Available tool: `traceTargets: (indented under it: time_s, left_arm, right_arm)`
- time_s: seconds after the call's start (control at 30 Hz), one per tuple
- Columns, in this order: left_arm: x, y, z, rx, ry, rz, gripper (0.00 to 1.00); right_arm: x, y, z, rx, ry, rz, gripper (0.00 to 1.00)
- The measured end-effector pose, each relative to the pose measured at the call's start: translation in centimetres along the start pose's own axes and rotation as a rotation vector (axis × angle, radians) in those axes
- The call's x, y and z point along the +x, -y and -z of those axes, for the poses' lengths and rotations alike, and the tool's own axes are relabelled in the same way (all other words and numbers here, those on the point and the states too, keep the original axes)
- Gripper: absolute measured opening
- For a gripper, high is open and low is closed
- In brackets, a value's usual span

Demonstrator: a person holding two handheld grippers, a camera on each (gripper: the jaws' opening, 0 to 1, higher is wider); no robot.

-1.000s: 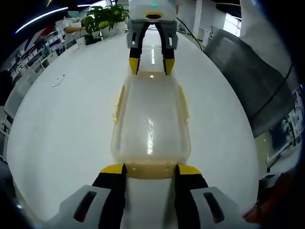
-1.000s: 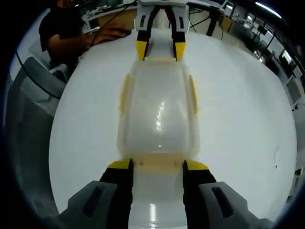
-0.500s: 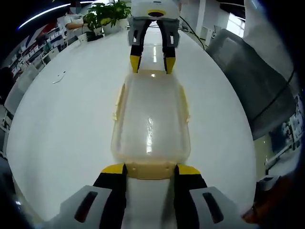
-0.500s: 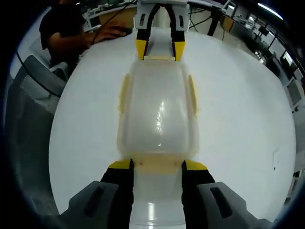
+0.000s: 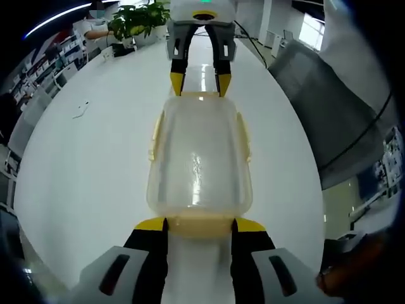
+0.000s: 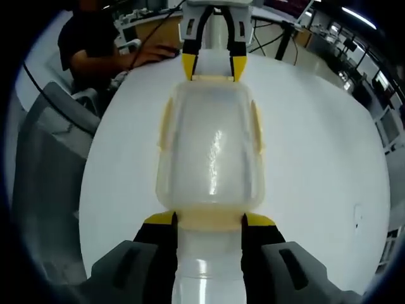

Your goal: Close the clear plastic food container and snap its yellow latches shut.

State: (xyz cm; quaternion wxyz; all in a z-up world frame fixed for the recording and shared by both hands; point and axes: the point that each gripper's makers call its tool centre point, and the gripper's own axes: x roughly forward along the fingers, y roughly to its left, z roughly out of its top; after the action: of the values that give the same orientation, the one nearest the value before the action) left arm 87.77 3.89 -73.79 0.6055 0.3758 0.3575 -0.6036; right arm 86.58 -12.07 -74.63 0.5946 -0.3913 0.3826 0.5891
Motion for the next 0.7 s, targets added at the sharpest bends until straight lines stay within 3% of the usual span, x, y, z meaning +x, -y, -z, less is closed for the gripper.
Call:
traceTargets:
  time_s: [0.2, 0.37, 0.7]
  left_arm:
    - [-1.6, 0.5, -1.8, -0.004, 0.005, -0.014, 0.32]
    - [-1.7, 0.8, -3.1, 0.000, -0.002, -0.014, 0.32]
    - [-2.2, 2.0, -8.3, 0.020, 0.006, -0.024, 0.32]
  right_arm:
    - [-2.5, -0.6, 0.0, -0.016, 0.010, 0.001, 0.36]
    - [-4.4, -1.2, 0.6, -0.019, 0.010, 0.006, 0.36]
    - [-7.6, -1.7, 3.2, -0.014, 0.003, 0.026, 0.36]
